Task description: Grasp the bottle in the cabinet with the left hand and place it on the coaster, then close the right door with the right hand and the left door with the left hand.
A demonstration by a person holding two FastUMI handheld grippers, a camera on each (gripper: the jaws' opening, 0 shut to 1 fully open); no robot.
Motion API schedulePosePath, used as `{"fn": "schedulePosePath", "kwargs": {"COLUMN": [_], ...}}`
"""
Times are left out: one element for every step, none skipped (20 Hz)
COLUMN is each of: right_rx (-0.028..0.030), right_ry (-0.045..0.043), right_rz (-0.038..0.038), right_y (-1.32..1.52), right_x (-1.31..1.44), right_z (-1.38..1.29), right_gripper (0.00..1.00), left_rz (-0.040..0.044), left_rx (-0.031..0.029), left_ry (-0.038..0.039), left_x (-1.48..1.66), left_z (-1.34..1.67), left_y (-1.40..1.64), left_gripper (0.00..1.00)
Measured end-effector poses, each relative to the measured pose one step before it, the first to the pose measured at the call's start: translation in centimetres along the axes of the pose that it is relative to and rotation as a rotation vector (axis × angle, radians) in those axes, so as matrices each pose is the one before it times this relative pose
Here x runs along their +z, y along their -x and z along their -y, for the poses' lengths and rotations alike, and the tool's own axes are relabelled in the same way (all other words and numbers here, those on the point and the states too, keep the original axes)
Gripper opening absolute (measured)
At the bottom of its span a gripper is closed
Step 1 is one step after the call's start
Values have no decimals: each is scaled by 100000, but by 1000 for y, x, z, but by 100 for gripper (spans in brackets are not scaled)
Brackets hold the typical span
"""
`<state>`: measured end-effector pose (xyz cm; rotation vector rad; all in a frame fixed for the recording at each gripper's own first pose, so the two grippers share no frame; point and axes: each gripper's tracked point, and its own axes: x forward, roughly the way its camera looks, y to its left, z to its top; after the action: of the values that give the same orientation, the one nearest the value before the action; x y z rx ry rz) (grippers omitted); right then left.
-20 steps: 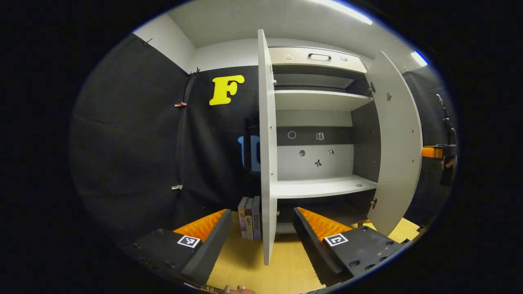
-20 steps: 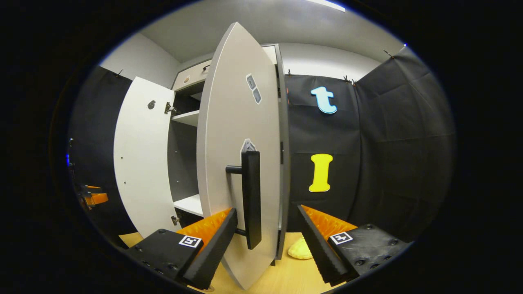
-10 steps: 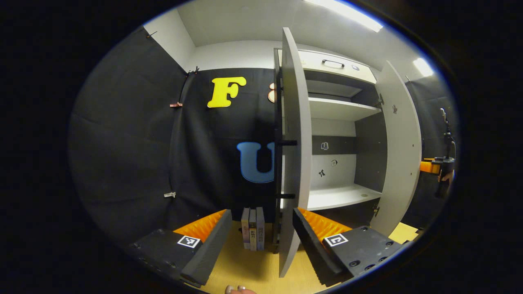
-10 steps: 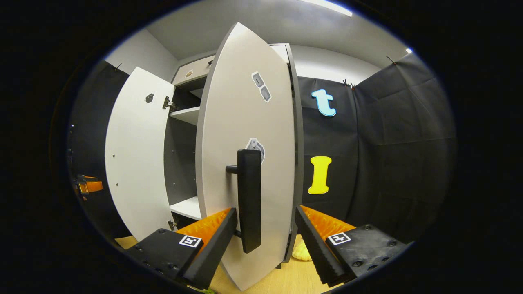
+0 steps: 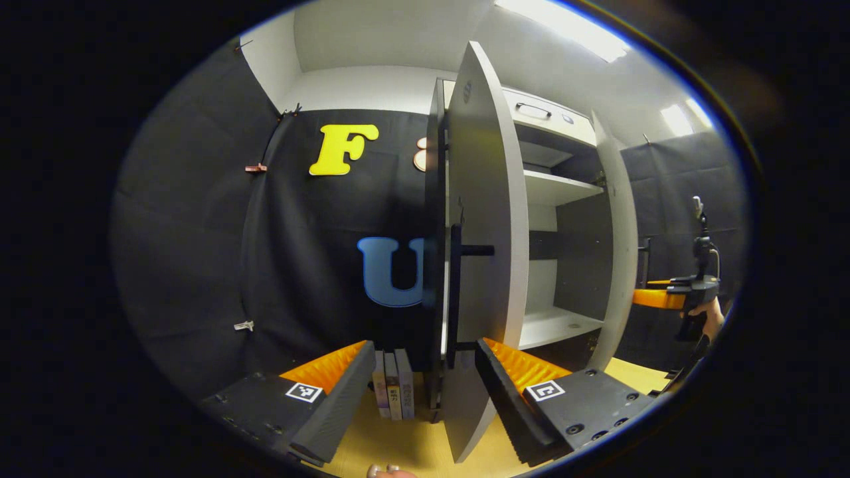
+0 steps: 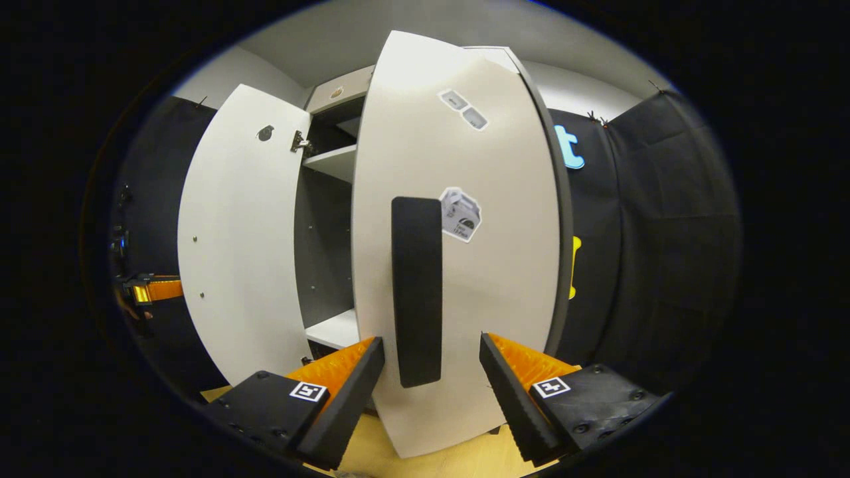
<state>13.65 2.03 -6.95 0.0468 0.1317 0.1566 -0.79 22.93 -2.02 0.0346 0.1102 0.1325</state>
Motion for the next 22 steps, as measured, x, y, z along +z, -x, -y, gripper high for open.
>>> {"fn": "schedulePosePath", "kwargs": {"right_rx": [792, 14, -714, -1107, -1100, -1489, -1564, -1681, -1759, -1021, -324, 238, 663, 455, 759, 1249, 1273, 1774, 1175, 1252, 1914, 1157], "right_ry": [995, 553, -24, -534, -973, -1052, -886, -458, -55, 249, 472, 559, 554, 238, -105, -272, -616, -258, 108, -280, -589, -189], "right_rz": [924, 1034, 917, 851, 736, 766, 460, 399, 87, -11, -179, -470, -428, -375, 178, 571, -238, 168, 874, 279, -585, 46], "right_y": [68, 294, 308, 250, 349, 348, 377, 438, 417, 465, 546, 502, 388, 198, 56, -80, -93, -65, -151, -314, -223, -202], "right_x": [398, 423, 452, 444, 334, 333, 214, 145, 94, 7, -30, 7, -21, -94, 149, 239, 183, 86, 327, 216, 7, 45], "right_z": [-449, -206, 102, 363, 336, 413, 408, 463, 458, 289, 135, -34, -23, 3, 38, -30, 33, -35, 103, 233, -11, 85], "right_gripper": [98, 98, 98, 98, 98, 98, 98, 98, 98, 98, 98, 98, 98, 98, 98, 98, 98, 98, 98, 98, 98, 98], "left_rz": [219, 18, -101, 157, -141, -30, -117, 345, 759, 211, 312, 149, 27, -141, -172, 100, -9, -163, -117, 53, -21, -367], "left_rx": [-2331, -1758, -1119, -812, -909, -1051, -1101, -1107, -810, -437, -234, -62, -89, 10, 74, -287, -362, -231, -345, -401, 193, 1024], "left_ry": [883, 401, -601, -1111, -1558, -1556, -929, -392, 235, 1347, 1726, 1538, 1024, 489, -24, -718, -387, 465, 626, 835, 960, 370], "left_x": [50, 43, -24, 166, -1, 126, -12, 43, 7, -69, -73, 102, -59, 5, -129, -2, 21, -40, -150, -62, -172, -151], "left_z": [408, 303, 48, 71, 118, 138, 335, 233, 494, 154, -88, 61, 152, 23, 73, 64, 99, 494, 1431, 1088, 690, 452], "left_y": [-97, -130, -7, -111, -73, -37, -164, -145, -36, 72, 10, -78, -65, 76, -80, -39, -157, -313, -525, -299, -208, -416], "left_gripper": [95, 95, 94, 94, 94, 92, 94, 94, 94, 94, 94, 94, 94, 94, 94, 94, 92, 94, 94, 94, 94, 94]}}
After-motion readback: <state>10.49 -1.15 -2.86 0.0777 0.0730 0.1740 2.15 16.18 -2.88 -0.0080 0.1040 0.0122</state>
